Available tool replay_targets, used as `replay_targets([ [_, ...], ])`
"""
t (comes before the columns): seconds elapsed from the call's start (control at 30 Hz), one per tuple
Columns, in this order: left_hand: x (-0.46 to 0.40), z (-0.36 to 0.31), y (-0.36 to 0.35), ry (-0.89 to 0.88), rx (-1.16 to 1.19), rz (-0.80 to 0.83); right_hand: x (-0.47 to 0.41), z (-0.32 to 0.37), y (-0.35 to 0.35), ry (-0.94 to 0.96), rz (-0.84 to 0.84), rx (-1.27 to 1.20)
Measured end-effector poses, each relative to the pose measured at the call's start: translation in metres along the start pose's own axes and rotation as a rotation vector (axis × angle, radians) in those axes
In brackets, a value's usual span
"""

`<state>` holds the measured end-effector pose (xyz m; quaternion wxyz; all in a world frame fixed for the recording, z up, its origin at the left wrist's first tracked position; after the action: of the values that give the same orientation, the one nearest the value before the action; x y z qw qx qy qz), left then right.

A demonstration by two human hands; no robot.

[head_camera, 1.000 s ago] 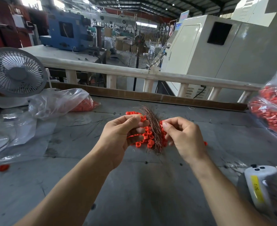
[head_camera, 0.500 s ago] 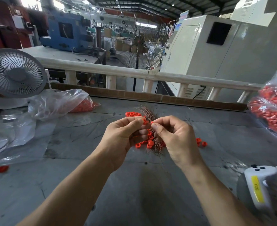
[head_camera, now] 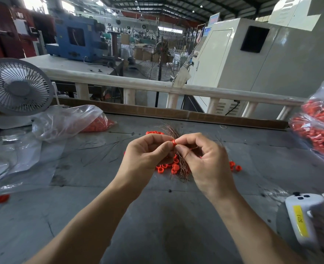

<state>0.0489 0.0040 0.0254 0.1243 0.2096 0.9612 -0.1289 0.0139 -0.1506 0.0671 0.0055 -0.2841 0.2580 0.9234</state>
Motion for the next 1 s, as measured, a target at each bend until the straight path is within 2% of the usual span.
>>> replay_targets([
  [0.3, 0.0, -0.001, -0.001, -0.027, -0.049, -0.018, -0.002, 0.01, 0.001, 0.076, 0.02, 0.129],
  [0.63, 0.002, 0.016, -0.012, 0.156, 0.311, -0.022, 0.002, 0.032, -0.01, 0.156, -0.072, 0.523],
  [1.0, 0.003, 0.016, -0.013, 0.18, 0.326, -0.003, 0.001, 0.037, -0.014, 0.129, -0.069, 0.603],
])
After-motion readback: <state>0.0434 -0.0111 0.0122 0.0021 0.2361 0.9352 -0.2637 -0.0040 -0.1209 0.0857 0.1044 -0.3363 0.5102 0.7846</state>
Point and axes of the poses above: each hand's wrist, its own x-axis away from the middle knuckle, its own y-axis out of the back of the hand, z = x × y, the point moved 8 cm from there along -x, towards the middle knuckle, and after that the axes turned 13 degrees about z, right-handed, at the moved point
